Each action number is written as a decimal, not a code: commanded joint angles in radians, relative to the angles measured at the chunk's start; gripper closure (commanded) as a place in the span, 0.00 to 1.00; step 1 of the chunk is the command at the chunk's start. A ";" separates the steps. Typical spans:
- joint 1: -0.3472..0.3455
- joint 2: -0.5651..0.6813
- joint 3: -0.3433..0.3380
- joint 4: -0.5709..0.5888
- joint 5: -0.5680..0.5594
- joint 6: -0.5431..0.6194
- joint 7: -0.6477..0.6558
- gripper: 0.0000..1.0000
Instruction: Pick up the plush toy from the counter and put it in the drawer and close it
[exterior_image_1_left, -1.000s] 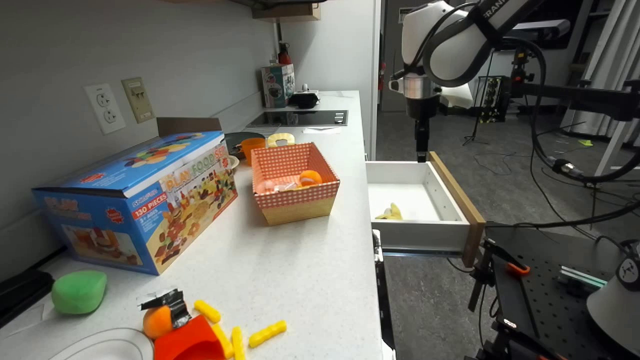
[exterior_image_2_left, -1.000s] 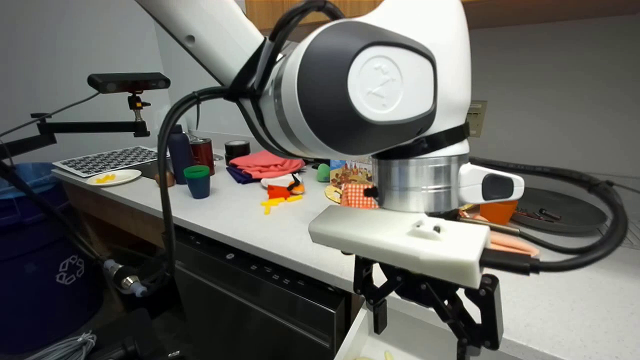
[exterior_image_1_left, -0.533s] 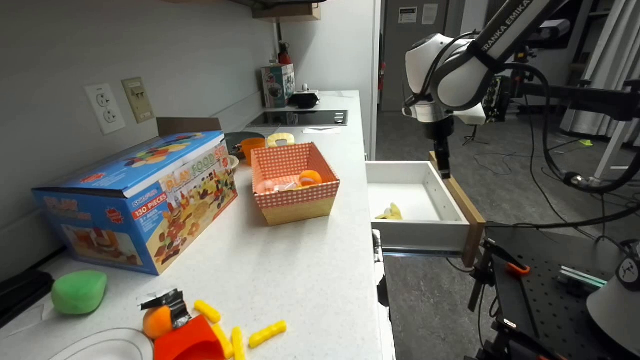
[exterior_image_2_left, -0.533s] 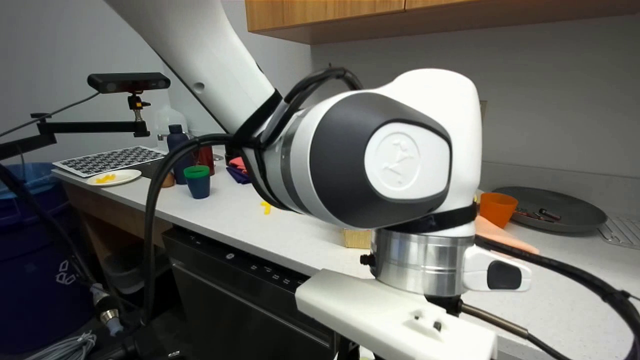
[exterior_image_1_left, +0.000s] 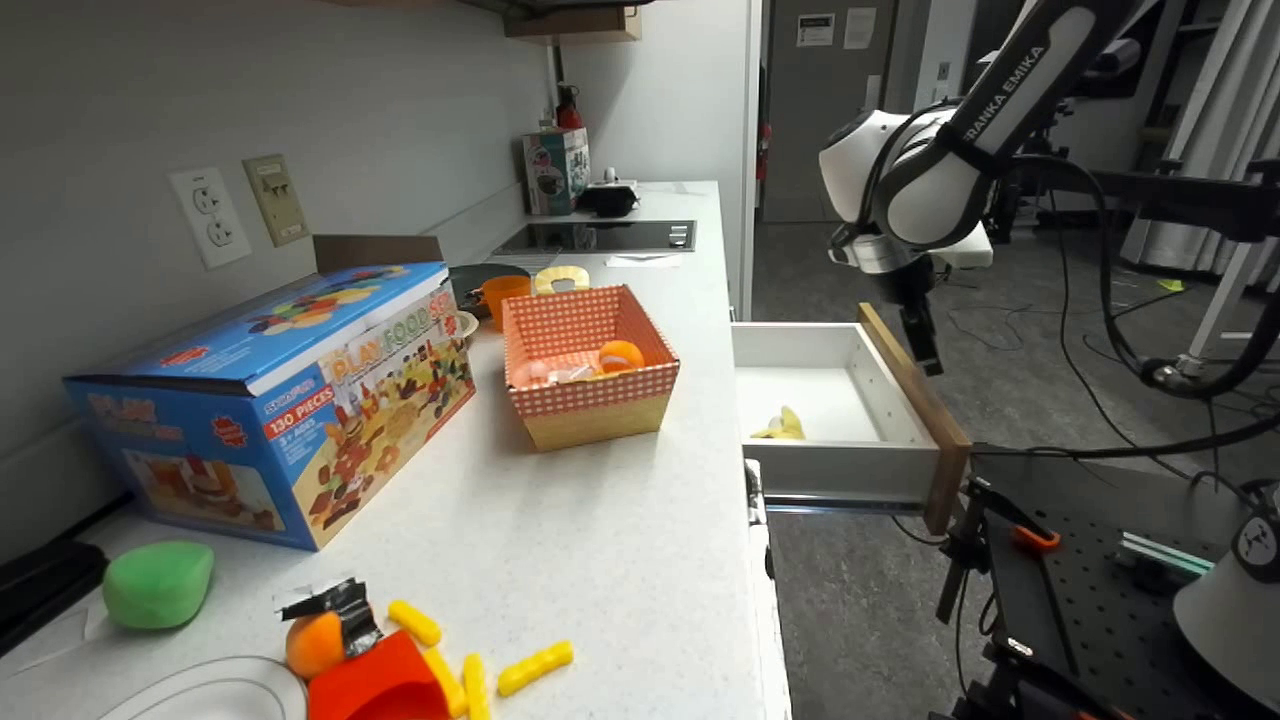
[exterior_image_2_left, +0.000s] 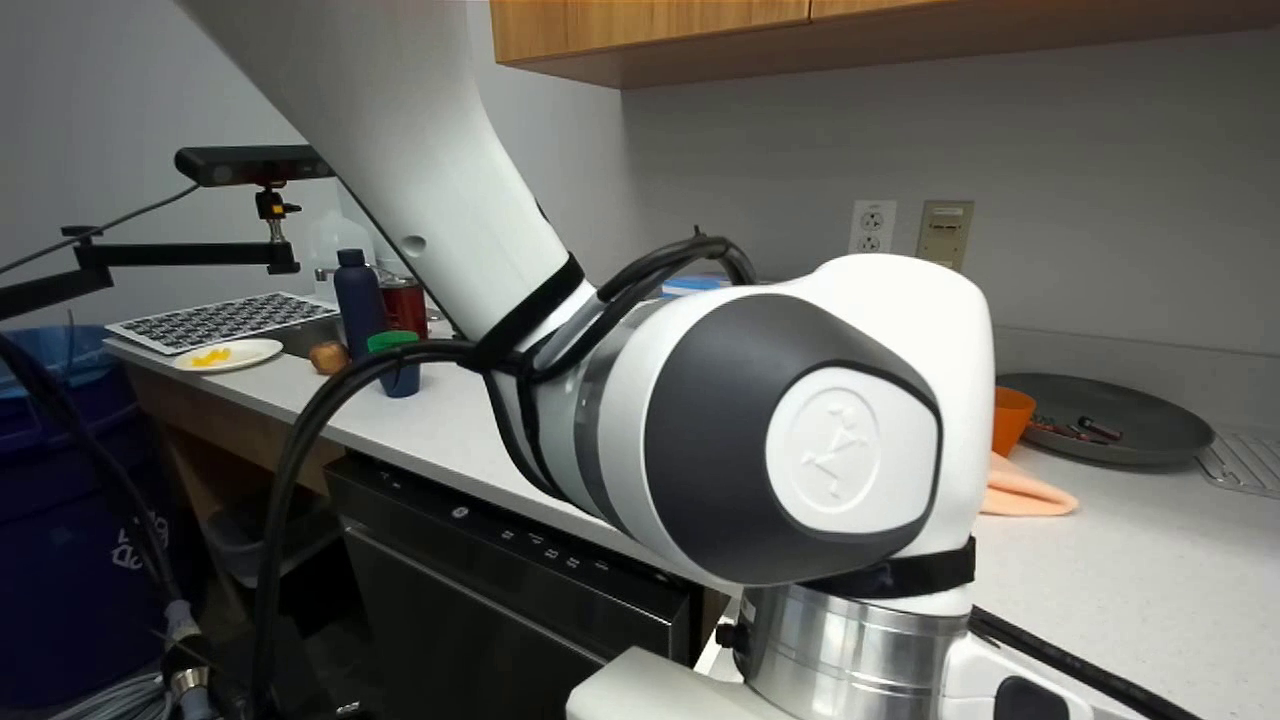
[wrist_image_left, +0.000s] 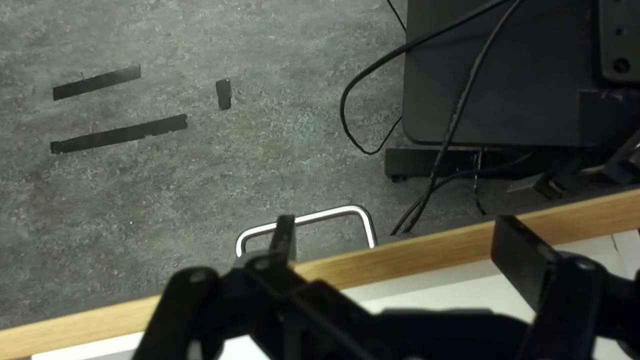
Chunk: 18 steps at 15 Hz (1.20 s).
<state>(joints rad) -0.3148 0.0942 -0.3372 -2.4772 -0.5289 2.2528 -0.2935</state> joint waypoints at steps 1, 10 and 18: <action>-0.005 0.038 -0.003 -0.003 -0.028 -0.007 0.019 0.00; -0.004 0.131 -0.003 0.005 -0.021 0.005 0.018 0.00; -0.008 0.147 0.013 0.006 0.019 0.068 -0.015 0.00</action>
<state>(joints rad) -0.3151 0.2297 -0.3362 -2.4814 -0.5300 2.2863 -0.2907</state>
